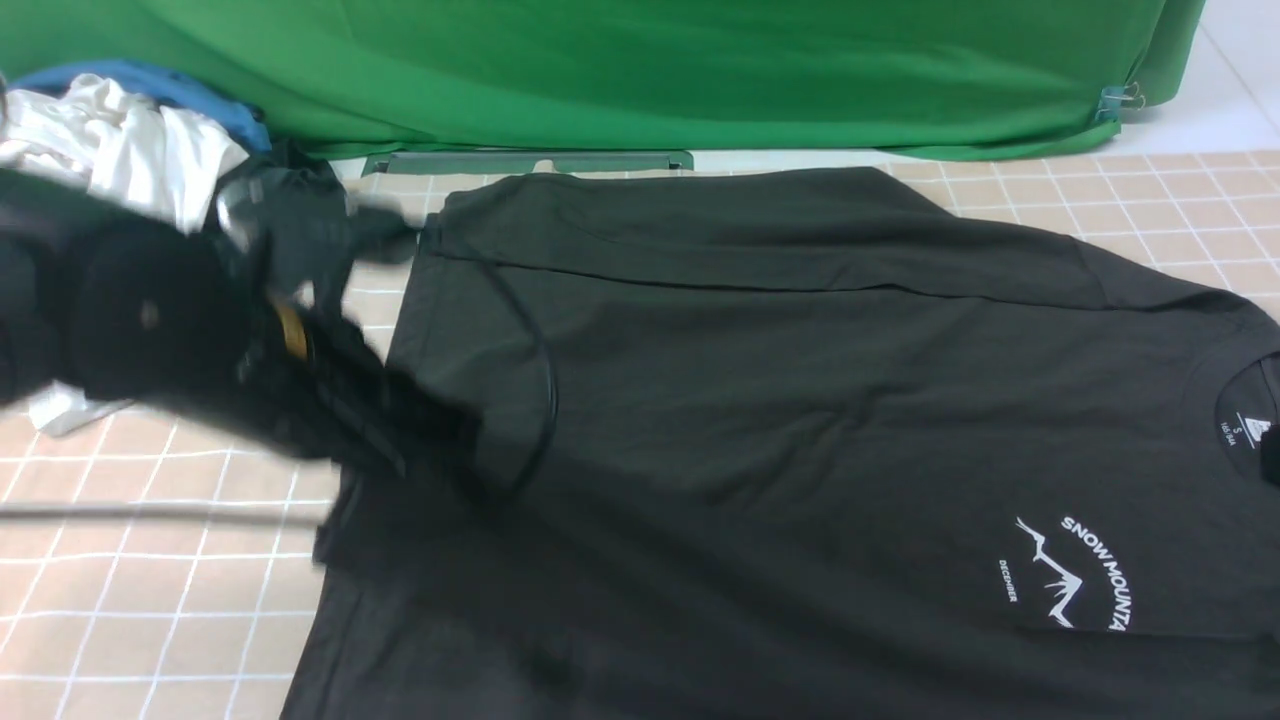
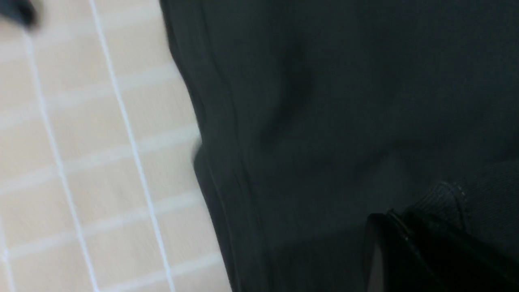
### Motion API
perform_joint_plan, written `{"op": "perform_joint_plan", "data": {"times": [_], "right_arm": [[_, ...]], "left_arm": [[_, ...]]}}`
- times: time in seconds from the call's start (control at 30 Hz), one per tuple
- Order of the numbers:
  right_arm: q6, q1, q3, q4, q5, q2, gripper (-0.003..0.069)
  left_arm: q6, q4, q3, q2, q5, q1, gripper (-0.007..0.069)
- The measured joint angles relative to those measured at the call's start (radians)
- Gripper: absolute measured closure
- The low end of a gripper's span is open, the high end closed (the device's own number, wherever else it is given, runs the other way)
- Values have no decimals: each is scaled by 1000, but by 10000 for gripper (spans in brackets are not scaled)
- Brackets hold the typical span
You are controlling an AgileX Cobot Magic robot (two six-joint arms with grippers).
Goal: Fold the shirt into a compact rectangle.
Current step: 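Fold the left side of the black T-shirt inward over its body, then grab the top left corner of the dark shirt with the left gripper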
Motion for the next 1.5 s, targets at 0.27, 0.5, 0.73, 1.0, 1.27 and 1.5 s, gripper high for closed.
{"op": "perform_joint_plan", "data": {"times": [0.27,0.5,0.73,1.0,1.27,1.5], "right_arm": [[0,0,0,0,-14,0,570],[0,0,0,0,-14,0,568],[0,0,0,0,-14,0,568],[0,0,0,2,-14,0,558],[0,0,0,7,-14,0,548],[0,0,0,7,-14,0,537]], "left_arm": [[10,50,-178,128,-19,67,592],[51,97,-207,265,-76,68,592],[3,189,-208,352,-110,78,578],[-118,227,-268,423,-103,105,300],[-50,-9,-596,591,-64,225,139],[-6,-67,-854,802,-28,239,144]]}}
